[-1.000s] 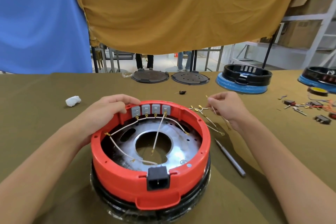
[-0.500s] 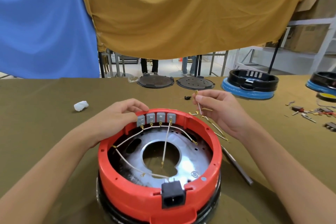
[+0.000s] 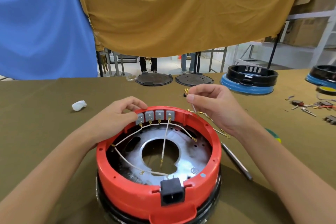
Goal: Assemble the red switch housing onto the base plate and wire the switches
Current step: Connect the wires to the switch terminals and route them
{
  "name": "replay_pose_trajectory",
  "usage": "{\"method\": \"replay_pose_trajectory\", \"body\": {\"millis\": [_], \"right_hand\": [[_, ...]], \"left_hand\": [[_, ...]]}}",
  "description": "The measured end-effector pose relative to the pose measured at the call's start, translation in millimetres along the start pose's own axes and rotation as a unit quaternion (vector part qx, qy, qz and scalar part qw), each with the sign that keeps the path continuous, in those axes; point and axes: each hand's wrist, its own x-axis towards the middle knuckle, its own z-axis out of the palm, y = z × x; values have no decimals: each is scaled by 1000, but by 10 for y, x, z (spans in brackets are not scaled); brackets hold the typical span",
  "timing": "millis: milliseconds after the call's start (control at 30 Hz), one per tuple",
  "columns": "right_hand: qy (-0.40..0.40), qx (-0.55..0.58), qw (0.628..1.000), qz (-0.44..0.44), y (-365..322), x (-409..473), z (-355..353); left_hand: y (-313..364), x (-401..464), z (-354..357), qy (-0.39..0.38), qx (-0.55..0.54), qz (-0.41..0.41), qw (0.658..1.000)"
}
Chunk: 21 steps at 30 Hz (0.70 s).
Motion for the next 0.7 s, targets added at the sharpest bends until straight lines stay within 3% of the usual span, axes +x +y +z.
{"method": "replay_pose_trajectory", "body": {"millis": [233, 467, 600, 700], "right_hand": [[-17, -48, 997, -50, 12, -27, 78], [11, -267, 957, -111, -6, -62, 176], [-3, -347, 934, -88, -22, -64, 211], [3, -330, 942, -54, -29, -55, 215]], "left_hand": [[-8, -1, 2, 9, 20, 8, 1000], [54, -17, -3, -12, 54, 19, 998], [69, -30, 3, -18, 55, 25, 998], [88, -35, 3, -15, 68, 32, 997]]}}
